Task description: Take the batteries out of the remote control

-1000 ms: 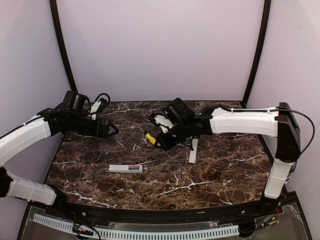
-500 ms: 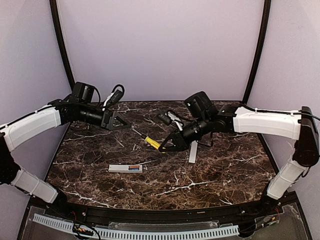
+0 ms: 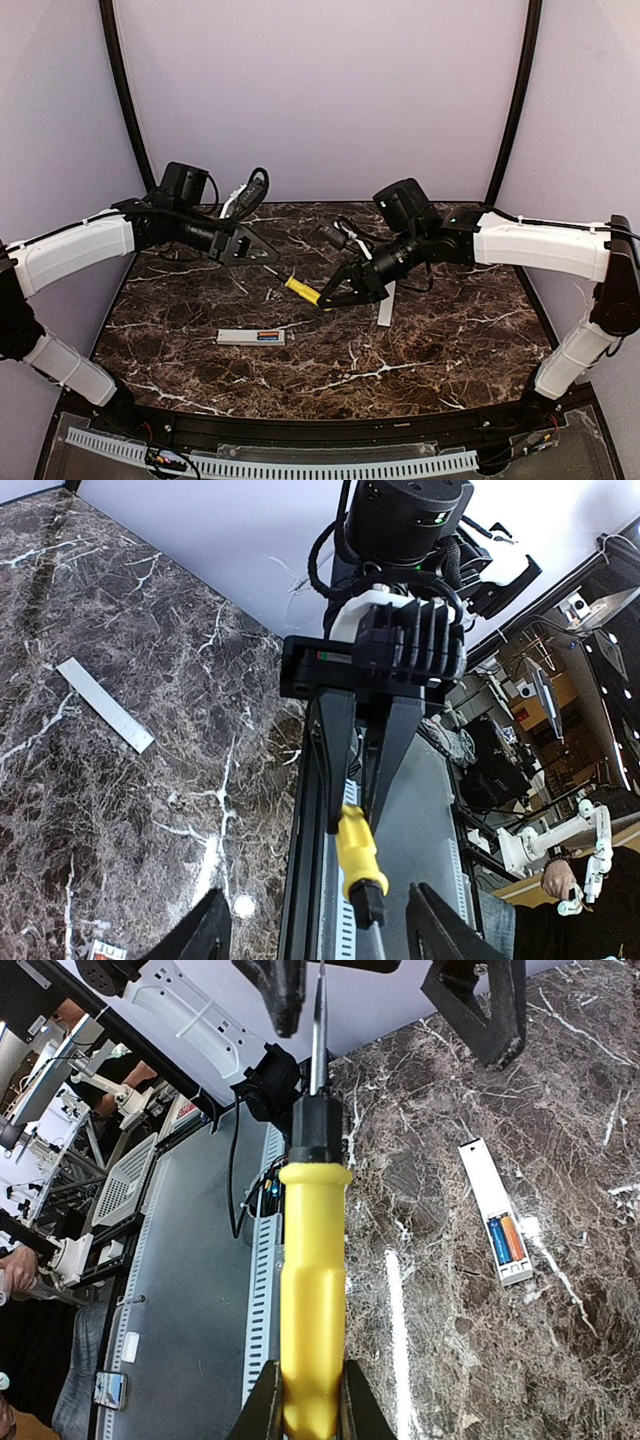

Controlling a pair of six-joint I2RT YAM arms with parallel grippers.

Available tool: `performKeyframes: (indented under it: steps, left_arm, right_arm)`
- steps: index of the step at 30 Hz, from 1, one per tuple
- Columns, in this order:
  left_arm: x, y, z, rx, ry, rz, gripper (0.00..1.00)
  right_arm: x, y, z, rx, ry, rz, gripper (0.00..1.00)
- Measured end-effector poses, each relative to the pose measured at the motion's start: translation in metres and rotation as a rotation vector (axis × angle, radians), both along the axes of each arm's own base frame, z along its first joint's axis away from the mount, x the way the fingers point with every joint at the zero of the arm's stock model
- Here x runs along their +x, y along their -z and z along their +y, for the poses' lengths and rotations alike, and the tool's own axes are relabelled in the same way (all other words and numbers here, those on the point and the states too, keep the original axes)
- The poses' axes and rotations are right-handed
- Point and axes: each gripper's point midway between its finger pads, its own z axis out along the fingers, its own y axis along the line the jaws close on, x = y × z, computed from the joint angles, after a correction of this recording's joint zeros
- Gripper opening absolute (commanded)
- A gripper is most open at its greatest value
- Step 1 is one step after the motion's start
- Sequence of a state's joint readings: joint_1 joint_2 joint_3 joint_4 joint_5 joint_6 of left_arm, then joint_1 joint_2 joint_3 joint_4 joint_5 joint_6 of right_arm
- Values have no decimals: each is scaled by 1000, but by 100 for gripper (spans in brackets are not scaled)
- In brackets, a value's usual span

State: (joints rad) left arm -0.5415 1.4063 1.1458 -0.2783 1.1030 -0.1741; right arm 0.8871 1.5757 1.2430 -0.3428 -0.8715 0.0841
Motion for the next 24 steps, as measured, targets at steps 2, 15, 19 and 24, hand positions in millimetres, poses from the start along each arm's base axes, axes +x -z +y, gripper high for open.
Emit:
performKeyframes:
  steps: [2,15,19,24]
  left_arm:
    - [-2,5,-3,2,18,0,59]
    - [-18,17,-11,26,90,-33,53]
    - [-20,17,-10,19,101,-38,52]
    - [-21,18,-10,22,106,-39,46]
  right_arm:
    - [-1,0,0,2,-5,5,0]
    - [1,13,3,-36,-7,40,0]
    - [2,12,4,-38,-7,43,0]
    - [3,8,6,-28,-10,37,0]
